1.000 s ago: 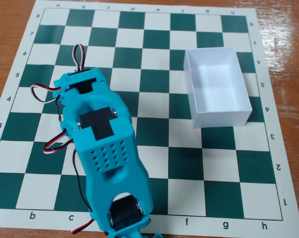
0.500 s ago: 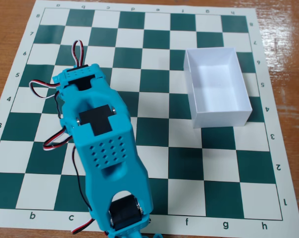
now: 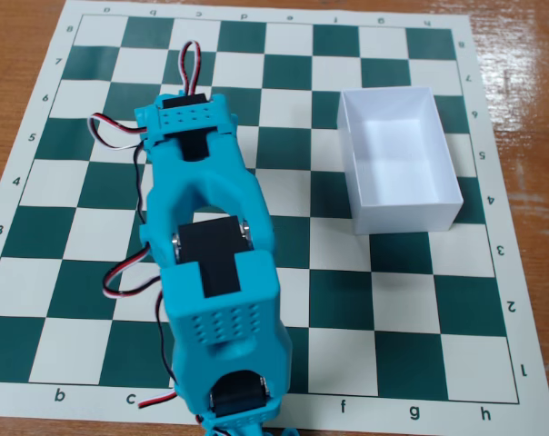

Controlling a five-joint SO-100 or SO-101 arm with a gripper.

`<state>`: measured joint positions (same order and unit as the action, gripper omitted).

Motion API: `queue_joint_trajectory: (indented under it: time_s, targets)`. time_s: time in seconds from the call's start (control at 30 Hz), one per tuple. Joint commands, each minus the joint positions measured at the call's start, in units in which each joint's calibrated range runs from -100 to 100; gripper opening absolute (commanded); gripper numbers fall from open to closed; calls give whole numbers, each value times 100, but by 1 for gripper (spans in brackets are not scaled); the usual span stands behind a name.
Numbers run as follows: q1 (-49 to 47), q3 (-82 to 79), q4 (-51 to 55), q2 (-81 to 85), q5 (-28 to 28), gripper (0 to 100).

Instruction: Grab the toy horse and put it in the box.

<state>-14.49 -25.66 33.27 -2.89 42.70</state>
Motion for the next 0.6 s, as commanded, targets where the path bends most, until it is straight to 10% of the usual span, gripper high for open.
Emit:
queue_joint_trajectory:
  time_s: [0.0,0.57]
  targets:
    - [385,-79,86,546,40,0]
    - [2049,795,1232,1422,279,0]
